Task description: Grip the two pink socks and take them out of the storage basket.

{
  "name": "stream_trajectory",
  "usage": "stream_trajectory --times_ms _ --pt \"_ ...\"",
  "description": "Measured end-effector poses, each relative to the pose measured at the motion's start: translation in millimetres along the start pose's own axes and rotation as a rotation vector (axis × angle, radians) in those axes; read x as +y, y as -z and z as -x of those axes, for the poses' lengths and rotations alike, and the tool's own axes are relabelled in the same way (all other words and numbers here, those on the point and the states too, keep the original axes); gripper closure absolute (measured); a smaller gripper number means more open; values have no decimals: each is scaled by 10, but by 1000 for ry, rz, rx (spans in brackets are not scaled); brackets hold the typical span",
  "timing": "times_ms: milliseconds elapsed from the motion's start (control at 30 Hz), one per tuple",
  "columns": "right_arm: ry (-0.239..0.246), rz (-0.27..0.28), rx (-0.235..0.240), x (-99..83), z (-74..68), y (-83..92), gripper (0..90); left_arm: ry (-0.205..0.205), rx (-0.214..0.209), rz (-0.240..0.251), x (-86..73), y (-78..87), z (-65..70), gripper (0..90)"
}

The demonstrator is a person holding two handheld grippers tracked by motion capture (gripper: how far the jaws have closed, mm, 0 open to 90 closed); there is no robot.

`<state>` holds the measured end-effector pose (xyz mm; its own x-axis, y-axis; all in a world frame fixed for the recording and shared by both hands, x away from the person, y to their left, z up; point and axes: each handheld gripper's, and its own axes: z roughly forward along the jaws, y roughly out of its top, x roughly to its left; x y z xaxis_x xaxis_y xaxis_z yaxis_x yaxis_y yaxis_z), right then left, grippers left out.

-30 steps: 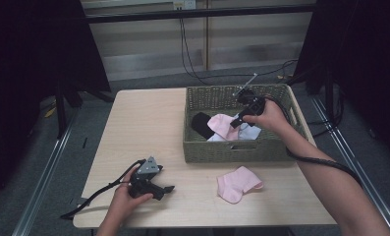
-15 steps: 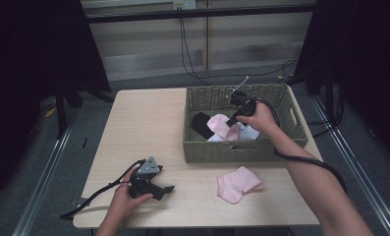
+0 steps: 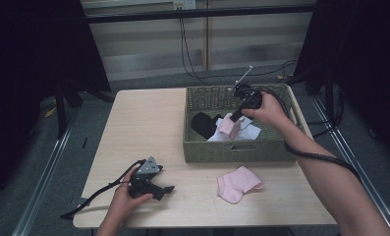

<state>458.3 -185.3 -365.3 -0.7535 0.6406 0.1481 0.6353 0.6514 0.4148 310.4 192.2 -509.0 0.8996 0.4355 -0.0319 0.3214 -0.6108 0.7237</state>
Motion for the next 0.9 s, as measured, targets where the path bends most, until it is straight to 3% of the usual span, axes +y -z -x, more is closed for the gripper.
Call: stream_trajectory --times_ms 300,900 --pt "20 8 11 -28 -69 325 862 -1 2 -2 1 1 1 109" --pt "53 0 12 -136 -185 703 861 -1 3 -2 1 1 1 109"
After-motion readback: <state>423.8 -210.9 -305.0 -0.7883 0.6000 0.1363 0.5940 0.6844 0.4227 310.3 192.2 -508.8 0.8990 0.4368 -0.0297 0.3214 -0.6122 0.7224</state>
